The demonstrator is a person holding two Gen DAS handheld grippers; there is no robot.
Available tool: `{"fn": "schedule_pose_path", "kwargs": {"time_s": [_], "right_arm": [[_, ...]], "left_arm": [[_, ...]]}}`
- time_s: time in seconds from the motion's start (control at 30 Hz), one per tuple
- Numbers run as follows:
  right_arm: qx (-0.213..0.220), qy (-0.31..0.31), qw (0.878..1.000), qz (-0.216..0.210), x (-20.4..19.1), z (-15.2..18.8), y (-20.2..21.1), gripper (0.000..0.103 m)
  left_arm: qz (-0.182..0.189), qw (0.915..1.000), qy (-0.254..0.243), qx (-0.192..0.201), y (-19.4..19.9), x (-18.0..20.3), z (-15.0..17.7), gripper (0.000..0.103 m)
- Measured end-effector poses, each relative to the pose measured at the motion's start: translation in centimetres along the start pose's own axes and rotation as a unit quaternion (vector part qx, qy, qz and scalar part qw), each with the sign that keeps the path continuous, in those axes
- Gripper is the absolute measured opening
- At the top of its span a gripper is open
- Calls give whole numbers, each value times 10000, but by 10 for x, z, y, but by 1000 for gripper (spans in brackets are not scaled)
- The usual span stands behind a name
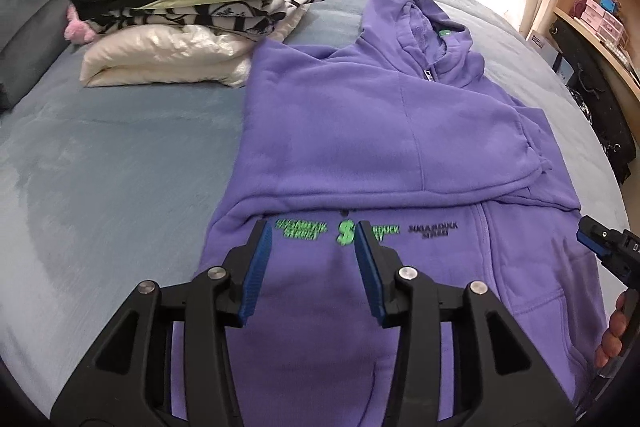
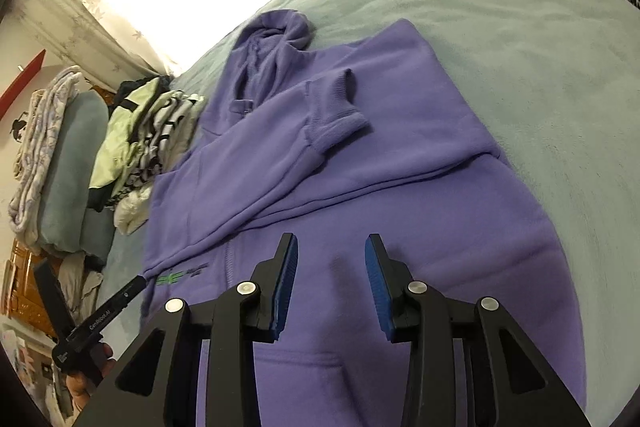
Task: Fold large clothes
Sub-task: 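Open the right tool and raise both tools above the hoodie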
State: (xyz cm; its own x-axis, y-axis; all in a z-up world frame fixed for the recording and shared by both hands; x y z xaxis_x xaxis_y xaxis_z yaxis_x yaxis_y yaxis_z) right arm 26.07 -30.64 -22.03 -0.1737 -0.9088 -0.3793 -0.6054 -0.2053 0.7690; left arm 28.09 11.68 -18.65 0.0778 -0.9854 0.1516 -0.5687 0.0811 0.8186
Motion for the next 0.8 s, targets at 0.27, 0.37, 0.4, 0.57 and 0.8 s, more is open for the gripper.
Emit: {"fn": "schedule_pose_path", "kwargs": {"time_s": [0.27,0.37,0.4,0.57,0.8], "right_arm": [[105,329,9994,-53,-40,10,33,39],[177,452,9988,-63,-53,17,48,46],[217,501,9985,-59,-57,20,56,52],[380,784,9962,-67,-76,39,90,58],[533,1086,9926,-71,-68,75,148,62]], "left_arm": [[-138,9998,108,107,33,-18,9,40],[-239,9995,87,170,46,-26,14,40],[-278,9994,73,201,53,-28,16,40],[-272,9990,43,350,87,-38,32,43],[-574,9945,-45,879,155,-59,62,57]]}}
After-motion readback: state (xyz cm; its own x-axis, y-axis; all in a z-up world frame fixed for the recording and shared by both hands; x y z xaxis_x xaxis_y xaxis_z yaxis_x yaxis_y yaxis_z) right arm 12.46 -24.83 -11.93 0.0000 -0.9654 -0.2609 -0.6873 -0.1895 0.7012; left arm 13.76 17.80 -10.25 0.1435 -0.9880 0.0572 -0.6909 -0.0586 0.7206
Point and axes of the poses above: each gripper's, at about its wrist camera, not at the fingertips, and y roughly against the way its jaws point, x to its right, z to its underside, the point moved 10 cm from there along -y, roughly the way its jaws point, and after that the axes turned 3 degrees about y, right-handed, at the moved point
